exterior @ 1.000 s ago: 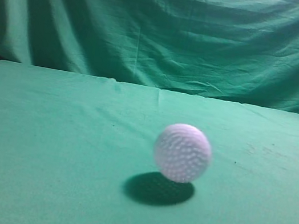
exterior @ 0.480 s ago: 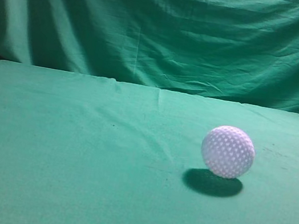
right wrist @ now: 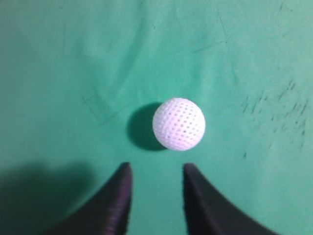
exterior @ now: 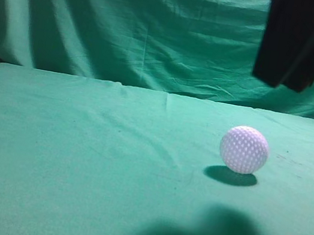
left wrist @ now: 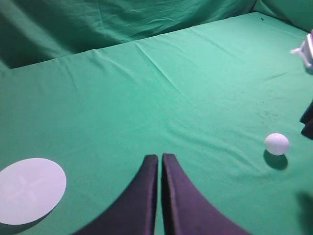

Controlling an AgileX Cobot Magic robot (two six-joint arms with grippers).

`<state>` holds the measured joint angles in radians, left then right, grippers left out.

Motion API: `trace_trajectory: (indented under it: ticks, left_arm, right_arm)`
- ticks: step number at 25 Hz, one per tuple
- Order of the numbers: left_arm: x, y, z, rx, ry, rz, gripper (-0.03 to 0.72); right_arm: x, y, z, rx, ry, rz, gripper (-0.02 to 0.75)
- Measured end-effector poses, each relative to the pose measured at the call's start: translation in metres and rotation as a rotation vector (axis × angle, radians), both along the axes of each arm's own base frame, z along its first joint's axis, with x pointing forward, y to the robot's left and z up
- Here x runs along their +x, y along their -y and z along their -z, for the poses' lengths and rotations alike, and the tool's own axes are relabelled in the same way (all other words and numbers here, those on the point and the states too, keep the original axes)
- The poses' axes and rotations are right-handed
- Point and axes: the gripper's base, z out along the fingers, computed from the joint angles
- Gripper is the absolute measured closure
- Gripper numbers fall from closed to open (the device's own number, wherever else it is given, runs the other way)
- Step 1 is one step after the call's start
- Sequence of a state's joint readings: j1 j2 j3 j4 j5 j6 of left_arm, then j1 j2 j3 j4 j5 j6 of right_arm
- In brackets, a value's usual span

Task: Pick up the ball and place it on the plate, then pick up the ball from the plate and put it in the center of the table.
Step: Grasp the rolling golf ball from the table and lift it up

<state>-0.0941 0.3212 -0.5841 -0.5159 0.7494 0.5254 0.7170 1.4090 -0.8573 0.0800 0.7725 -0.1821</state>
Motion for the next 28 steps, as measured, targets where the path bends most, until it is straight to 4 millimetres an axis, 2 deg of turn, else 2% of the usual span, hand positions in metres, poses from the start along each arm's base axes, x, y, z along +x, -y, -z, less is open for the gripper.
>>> trace_trajectory:
  ticks: [5, 7, 10, 11, 16, 28]
  left_arm:
    - [0.000, 0.000, 0.000, 0.000, -0.001, 0.000, 0.688]
    - [0.000, 0.000, 0.000, 0.000, -0.001, 0.000, 0.688]
    - [0.000, 0.000, 0.000, 0.000, -0.001, 0.000, 0.688]
    - [0.000, 0.000, 0.000, 0.000, -0.001, 0.000, 0.688]
    - [0.000, 0.000, 0.000, 0.000, -0.001, 0.000, 0.688]
    - [0.000, 0.000, 0.000, 0.002, 0.000, -0.001, 0.688]
  right_arm:
    - [0.013, -0.009, 0.013, -0.001, -0.040, 0.130, 0.246]
    - [0.017, -0.010, 0.019, -0.018, -0.054, 0.183, 0.184]
    - [0.026, -0.011, 0.025, -0.032, -0.069, 0.240, 0.194]
    - [0.030, -0.010, 0.026, -0.033, -0.073, 0.264, 0.153]
    - [0.047, -0.010, 0.035, -0.054, -0.094, 0.316, 0.169]
    - [0.057, -0.019, 0.059, -0.075, -0.112, 0.294, 0.169]
